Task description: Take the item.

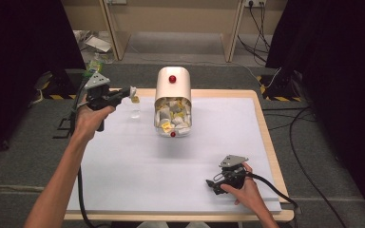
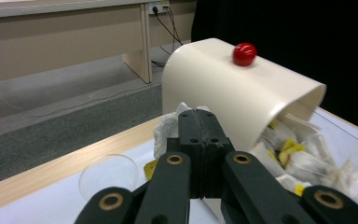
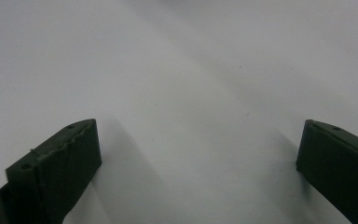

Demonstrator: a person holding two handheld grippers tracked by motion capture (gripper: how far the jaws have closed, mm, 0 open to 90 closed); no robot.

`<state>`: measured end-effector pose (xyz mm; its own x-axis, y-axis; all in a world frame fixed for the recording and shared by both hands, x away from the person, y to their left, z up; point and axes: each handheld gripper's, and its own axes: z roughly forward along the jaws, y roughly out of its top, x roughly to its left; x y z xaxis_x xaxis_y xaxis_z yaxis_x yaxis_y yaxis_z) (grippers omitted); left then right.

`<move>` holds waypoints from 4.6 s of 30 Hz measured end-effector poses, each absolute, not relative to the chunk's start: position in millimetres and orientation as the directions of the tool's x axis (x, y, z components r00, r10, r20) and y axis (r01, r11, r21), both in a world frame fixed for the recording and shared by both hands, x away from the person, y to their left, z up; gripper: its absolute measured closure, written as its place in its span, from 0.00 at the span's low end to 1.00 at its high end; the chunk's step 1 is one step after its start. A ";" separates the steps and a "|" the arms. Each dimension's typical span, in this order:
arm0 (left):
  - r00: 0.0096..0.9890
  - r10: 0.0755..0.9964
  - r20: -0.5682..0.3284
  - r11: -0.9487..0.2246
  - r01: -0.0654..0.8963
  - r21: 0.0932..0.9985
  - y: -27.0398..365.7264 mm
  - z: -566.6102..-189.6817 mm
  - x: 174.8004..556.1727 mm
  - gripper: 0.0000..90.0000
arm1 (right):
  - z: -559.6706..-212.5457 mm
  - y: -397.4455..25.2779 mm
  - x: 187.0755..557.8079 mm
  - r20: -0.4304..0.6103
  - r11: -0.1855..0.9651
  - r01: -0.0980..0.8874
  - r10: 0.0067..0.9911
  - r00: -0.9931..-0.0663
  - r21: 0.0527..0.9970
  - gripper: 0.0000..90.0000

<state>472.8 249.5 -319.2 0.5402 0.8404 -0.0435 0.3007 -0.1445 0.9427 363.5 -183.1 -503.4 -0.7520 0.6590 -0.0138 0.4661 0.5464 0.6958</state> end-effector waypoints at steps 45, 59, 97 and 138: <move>0.395 0.914 -0.093 -0.094 0.429 0.898 260.9 -402.1 552.7 0.99 | -503.5 -183.0 363.4 -0.015 0.546 0.466 0.659 -0.752 0.696 0.00; 0.377 0.922 -0.087 -0.100 0.449 0.888 258.6 -409.0 555.5 0.92 | -503.4 -183.1 363.5 -0.014 0.547 0.466 0.659 -0.752 0.696 0.00; 0.392 0.908 -0.147 -0.077 0.502 0.862 266.0 -397.4 497.4 0.18 | -503.4 -183.1 363.6 -0.014 0.547 0.466 0.659 -0.752 0.696 0.00; 0.475 0.876 -0.085 -0.171 0.470 0.866 267.2 -453.7 404.5 0.17 | -503.7 -183.1 363.6 -0.016 0.548 0.464 0.658 -0.753 0.696 0.00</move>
<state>404.5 267.2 -453.7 0.4750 0.8758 -0.0853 0.4701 -0.1706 0.8660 363.6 -183.1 -503.7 -0.7528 0.6580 -0.0161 0.4637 0.5476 0.6965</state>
